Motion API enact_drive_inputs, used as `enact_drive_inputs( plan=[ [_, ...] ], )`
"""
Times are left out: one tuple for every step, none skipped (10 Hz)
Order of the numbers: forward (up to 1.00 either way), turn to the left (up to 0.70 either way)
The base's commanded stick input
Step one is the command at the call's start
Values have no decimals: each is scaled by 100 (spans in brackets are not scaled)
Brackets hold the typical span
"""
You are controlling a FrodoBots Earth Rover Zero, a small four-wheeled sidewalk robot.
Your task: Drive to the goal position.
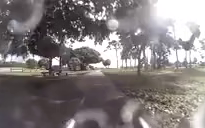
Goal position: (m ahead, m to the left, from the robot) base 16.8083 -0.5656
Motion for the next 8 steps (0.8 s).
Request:
enact_drive_inputs(
  plan=[
    [85,10],
    [85,29],
    [85,33],
    [85,2],
    [85,0],
    [85,0],
    [85,0],
    [85,0]
  ],
)
